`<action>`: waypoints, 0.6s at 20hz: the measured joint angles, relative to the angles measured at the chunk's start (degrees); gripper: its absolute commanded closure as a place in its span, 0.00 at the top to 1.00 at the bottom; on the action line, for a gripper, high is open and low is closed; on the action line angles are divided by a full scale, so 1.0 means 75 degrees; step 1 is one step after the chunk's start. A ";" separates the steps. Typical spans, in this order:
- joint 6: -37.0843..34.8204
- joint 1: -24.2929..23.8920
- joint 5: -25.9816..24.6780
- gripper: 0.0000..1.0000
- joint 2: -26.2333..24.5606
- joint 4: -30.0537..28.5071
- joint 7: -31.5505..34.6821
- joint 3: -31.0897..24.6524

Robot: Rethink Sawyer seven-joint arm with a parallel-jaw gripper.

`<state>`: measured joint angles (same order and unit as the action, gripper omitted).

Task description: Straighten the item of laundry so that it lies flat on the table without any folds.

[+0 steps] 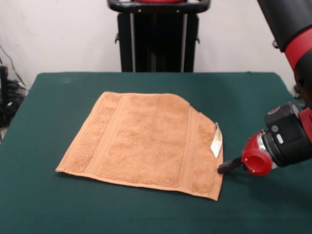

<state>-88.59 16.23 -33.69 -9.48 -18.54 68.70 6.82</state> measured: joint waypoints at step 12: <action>0.0000 0.0000 0.0055 0.00 -0.0027 0.0059 0.0000 -0.0009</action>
<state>-88.59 16.23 -33.28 -9.68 -18.10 68.70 6.76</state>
